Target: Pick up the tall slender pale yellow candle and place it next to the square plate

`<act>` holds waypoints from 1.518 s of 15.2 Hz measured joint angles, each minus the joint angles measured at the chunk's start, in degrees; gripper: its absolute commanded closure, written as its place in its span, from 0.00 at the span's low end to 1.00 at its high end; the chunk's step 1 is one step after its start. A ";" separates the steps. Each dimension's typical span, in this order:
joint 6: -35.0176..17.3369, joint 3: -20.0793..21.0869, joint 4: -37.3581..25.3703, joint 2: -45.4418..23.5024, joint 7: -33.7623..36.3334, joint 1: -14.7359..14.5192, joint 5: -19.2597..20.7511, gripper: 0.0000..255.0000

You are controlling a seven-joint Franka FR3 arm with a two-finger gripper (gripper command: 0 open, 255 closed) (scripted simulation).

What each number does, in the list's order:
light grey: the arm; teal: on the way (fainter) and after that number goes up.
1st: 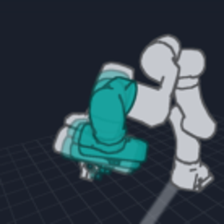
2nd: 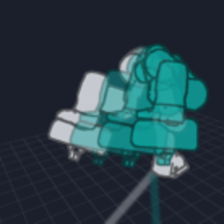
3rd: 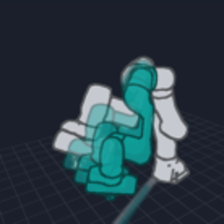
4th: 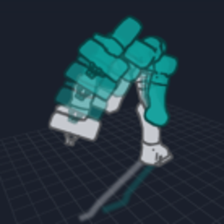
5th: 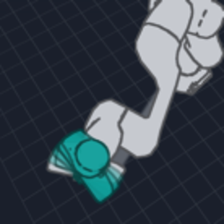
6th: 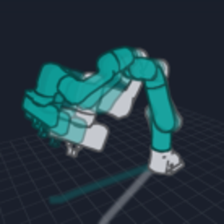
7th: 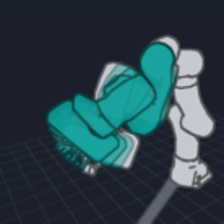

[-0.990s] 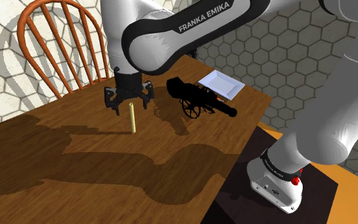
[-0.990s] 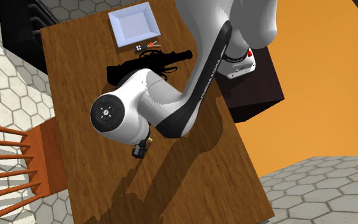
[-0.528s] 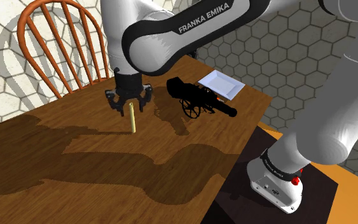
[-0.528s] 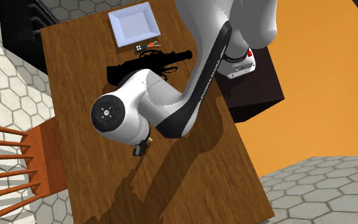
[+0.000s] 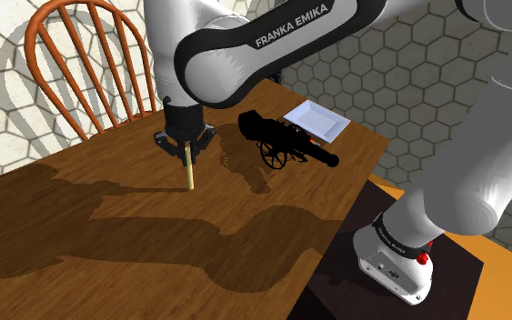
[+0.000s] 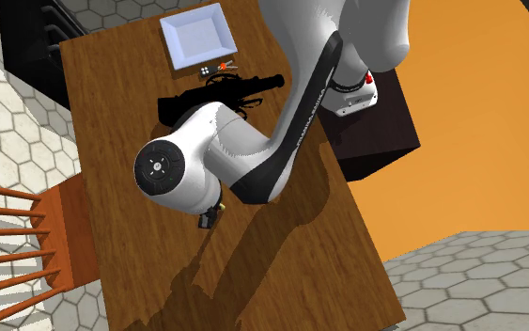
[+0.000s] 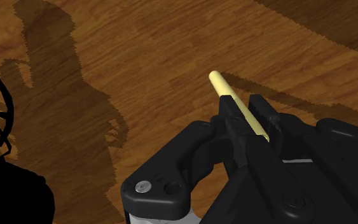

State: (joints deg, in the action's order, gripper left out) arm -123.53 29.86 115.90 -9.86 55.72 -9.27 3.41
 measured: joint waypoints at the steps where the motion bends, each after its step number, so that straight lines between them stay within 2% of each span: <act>1: 0.00 0.00 0.00 0.00 0.00 0.00 0.00 1.00; 23: 15.13 0.43 -10.26 5.66 -1.89 0.71 -3.34 1.00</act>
State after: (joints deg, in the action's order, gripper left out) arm -108.40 30.30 105.65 -4.20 53.83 -8.56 0.07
